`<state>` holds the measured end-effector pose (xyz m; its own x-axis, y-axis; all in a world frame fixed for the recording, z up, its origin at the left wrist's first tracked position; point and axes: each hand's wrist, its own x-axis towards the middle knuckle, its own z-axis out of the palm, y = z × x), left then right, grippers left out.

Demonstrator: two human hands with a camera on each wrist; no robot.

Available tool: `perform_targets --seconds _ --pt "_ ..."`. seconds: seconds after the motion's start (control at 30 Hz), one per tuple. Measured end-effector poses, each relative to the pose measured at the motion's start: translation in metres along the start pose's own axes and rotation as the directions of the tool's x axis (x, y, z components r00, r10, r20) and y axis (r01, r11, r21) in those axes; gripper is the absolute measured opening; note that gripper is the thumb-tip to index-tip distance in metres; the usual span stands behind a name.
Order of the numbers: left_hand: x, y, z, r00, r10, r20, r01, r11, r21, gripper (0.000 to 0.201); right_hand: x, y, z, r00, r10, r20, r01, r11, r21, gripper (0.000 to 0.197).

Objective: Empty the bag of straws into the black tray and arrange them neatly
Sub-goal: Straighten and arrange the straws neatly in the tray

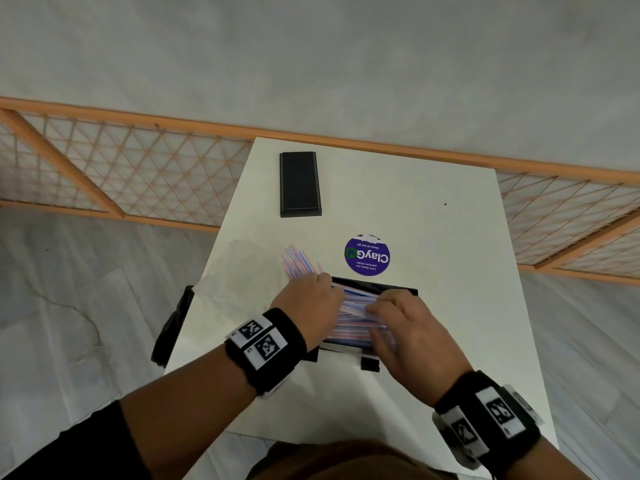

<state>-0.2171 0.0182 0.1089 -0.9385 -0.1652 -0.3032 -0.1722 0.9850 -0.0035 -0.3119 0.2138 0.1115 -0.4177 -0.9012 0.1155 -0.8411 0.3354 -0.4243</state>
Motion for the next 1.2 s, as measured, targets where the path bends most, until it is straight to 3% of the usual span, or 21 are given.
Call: perform_targets --seconds 0.27,0.47,0.6,0.67,0.77,0.83,0.9,0.93,1.07,1.2 --pt "0.003 0.0 0.025 0.948 -0.016 -0.319 -0.08 0.955 -0.285 0.025 0.02 0.028 0.044 0.94 0.105 0.324 -0.05 0.984 -0.173 0.049" --pt "-0.014 0.011 0.038 0.905 -0.108 -0.411 -0.144 0.832 -0.536 0.044 0.035 0.029 0.054 0.964 0.047 0.263 -0.019 0.994 -0.109 0.047" --pt "-0.024 0.005 0.034 0.812 -0.316 -0.492 -0.13 0.723 -0.679 0.039 0.037 0.033 0.055 0.977 0.033 0.21 -0.009 0.994 -0.113 0.036" --pt "-0.029 -0.004 0.035 0.726 -0.507 -0.465 -0.051 0.634 -0.771 0.038 0.037 0.031 0.048 0.987 0.016 0.162 0.004 0.993 -0.119 0.032" --pt "-0.028 -0.021 0.034 0.662 -0.73 -0.167 0.155 0.352 -0.923 0.053 0.034 0.024 0.037 0.998 -0.004 0.067 0.011 0.994 -0.112 0.026" --pt "-0.02 -0.035 0.035 0.663 -0.747 0.051 0.259 0.166 -0.951 0.067 0.028 0.02 0.034 0.999 -0.013 0.046 0.019 0.99 -0.137 0.024" --pt "-0.012 -0.048 0.038 0.693 -0.699 0.178 0.301 0.056 -0.952 0.073 0.022 0.022 0.036 0.999 -0.013 0.051 0.021 0.985 -0.172 0.021" --pt "-0.008 -0.054 0.041 0.72 -0.665 0.198 0.3 0.041 -0.953 0.069 0.019 0.025 0.038 0.998 -0.007 0.057 0.017 0.982 -0.19 0.022" --pt "0.0 -0.066 0.045 0.848 -0.515 0.123 0.175 0.052 -0.983 0.021 0.019 0.037 0.048 0.997 0.051 0.063 -0.035 0.973 -0.229 0.028" --pt "-0.001 -0.065 0.045 0.862 -0.499 0.093 0.16 0.095 -0.983 0.005 0.027 0.035 0.053 0.994 0.095 0.057 -0.083 0.98 -0.183 0.018"
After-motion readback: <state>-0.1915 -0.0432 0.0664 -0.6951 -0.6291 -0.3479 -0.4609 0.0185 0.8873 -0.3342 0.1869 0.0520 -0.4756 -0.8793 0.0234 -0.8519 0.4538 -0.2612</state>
